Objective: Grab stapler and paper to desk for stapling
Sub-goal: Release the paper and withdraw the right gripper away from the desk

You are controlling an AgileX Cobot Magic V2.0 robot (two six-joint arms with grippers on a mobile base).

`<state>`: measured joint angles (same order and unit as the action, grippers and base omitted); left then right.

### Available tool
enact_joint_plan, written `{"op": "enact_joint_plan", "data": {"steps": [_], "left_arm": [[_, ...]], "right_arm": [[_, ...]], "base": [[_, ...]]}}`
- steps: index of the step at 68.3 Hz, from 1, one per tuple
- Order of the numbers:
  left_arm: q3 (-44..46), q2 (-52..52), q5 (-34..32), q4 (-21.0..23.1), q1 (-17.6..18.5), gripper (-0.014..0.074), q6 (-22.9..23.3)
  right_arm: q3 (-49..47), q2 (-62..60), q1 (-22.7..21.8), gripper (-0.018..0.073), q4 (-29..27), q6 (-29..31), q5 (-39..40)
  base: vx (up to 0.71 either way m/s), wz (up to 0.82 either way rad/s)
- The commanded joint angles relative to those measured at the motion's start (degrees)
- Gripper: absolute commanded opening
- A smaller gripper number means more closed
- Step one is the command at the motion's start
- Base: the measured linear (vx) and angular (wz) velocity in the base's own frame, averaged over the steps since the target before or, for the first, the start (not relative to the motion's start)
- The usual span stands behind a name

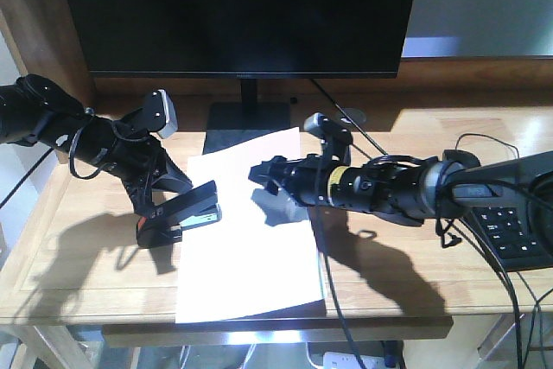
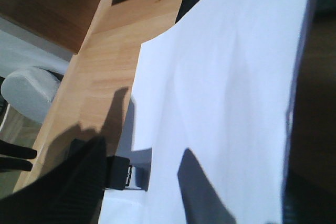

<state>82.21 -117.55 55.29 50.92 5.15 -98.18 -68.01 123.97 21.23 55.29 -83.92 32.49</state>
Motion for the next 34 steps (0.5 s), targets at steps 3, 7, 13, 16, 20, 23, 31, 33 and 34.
{"op": "enact_joint_plan", "data": {"steps": [3, 7, 13, 16, 20, 23, 31, 33, 34], "left_arm": [[1.4, 3.1, 0.9, 2.9, 0.1, -0.0007, 0.5], [1.4, 3.1, 0.9, 2.9, 0.1, -0.0007, 0.5], [1.4, 3.1, 0.9, 2.9, 0.1, -0.0007, 0.5], [1.4, 3.1, 0.9, 2.9, 0.1, -0.0007, 0.5], [1.4, 3.1, 0.9, 2.9, 0.1, -0.0007, 0.5], [1.4, 3.1, 0.9, 2.9, 0.1, -0.0007, 0.5], [1.4, 3.1, 0.9, 2.9, 0.1, -0.0007, 0.5], [1.4, 3.1, 0.9, 2.9, 0.1, -0.0007, 0.5], [1.4, 3.1, 0.9, 2.9, 0.1, -0.0007, 0.5]], "right_arm": [[-1.7, -3.2, 0.6, 0.0531, -0.3, -0.1, -1.5], [-1.7, -3.3, 0.6, 0.0531, -0.3, -0.1, -3.1], [-1.7, -3.5, 0.3, 0.0531, -0.3, -0.1, -4.3], [-1.7, -3.9, 0.1, 0.0531, -0.2, -0.1, -4.9], [-1.7, -4.4, -0.2, 0.0531, -0.1, 0.0, -5.5], [-1.7, -4.9, -0.5, 0.0531, 0.1, 0.3, -6.5], [-1.7, -6.4, -1.2, 0.0531, 1.4, 0.5, -10.8], [-1.7, -6.9, -1.2, 0.0531, 1.9, 0.5, -12.2], [-1.7, -7.3, -1.4, 0.0531, 2.1, 0.5, -13.0]], "base": [[0.0, 0.0], [0.0, 0.0], [0.0, 0.0], [0.0, 0.0], [0.0, 0.0], [0.0, 0.0], [0.0, 0.0], [0.0, 0.0], [0.0, 0.0]]}}
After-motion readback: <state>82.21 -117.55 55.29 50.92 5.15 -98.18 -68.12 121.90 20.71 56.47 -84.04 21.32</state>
